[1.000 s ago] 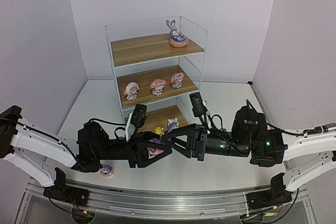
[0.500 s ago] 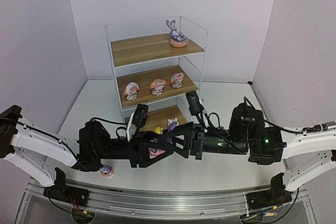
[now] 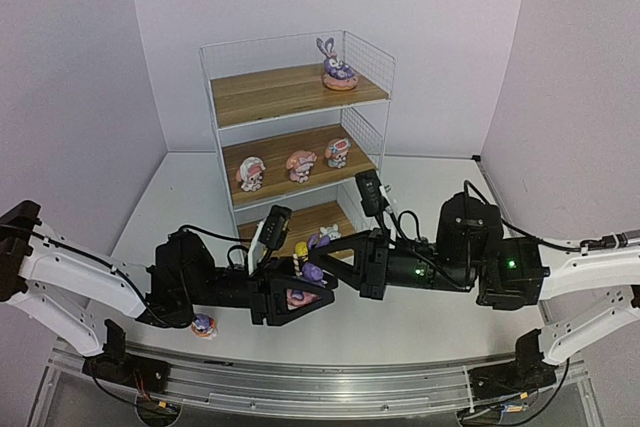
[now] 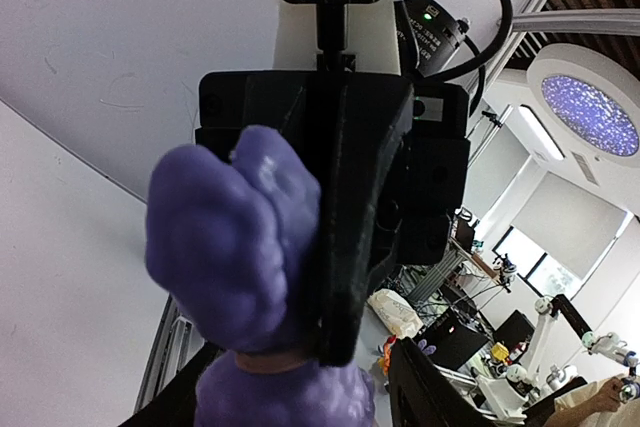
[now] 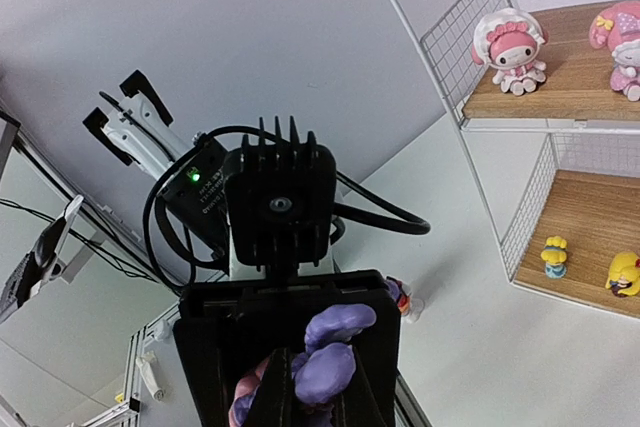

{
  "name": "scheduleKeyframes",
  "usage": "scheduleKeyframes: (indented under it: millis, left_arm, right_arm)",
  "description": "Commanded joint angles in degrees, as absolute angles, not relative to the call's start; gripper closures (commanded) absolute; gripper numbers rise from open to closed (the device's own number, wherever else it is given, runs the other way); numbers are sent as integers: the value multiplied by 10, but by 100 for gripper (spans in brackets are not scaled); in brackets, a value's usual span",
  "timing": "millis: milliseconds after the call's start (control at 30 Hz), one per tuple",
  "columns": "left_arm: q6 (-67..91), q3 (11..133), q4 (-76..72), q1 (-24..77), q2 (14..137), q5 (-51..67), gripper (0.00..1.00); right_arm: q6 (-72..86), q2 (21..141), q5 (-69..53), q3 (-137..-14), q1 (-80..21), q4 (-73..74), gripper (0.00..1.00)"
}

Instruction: Place and organize the plastic toys onto the shelf

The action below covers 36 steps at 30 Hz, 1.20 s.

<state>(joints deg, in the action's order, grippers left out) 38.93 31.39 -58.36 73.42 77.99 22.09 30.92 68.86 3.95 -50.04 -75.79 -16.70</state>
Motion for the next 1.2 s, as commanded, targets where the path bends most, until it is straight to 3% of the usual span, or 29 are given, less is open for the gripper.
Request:
scheduleKeyframes:
  millis: [0,133,267,333,533,633,900,1167]
  left_arm:
    - [375,326,-600,734,733,202,53]
    - [363,322,-589,734,715,203,87]
    - [360,325,-575,734,711,211,98]
    - [358,324,-579,733,712,218,100]
    - [354,321,-601,734,714,266,100]
    - [349,330,-607,734,718,306,100]
    - [343,356,-607,734,743,386,100]
    - [347,364,-603,734,753,391,100]
  right_arm:
    - [291,648,65,-514,-766,-150,100]
    - [279,648,33,-522,-766,-142,99]
    - [289,650,26,-531,-766,-138,100]
    - [288,646,41,-529,-766,-136,99]
    - [268,638,-19,-522,-766,-137,61]
    - [254,639,-80,-523,-766,-136,48]
    - [245,667,-111,-542,-765,-142,38]
    - [241,706,-120,-568,-766,-143,38]
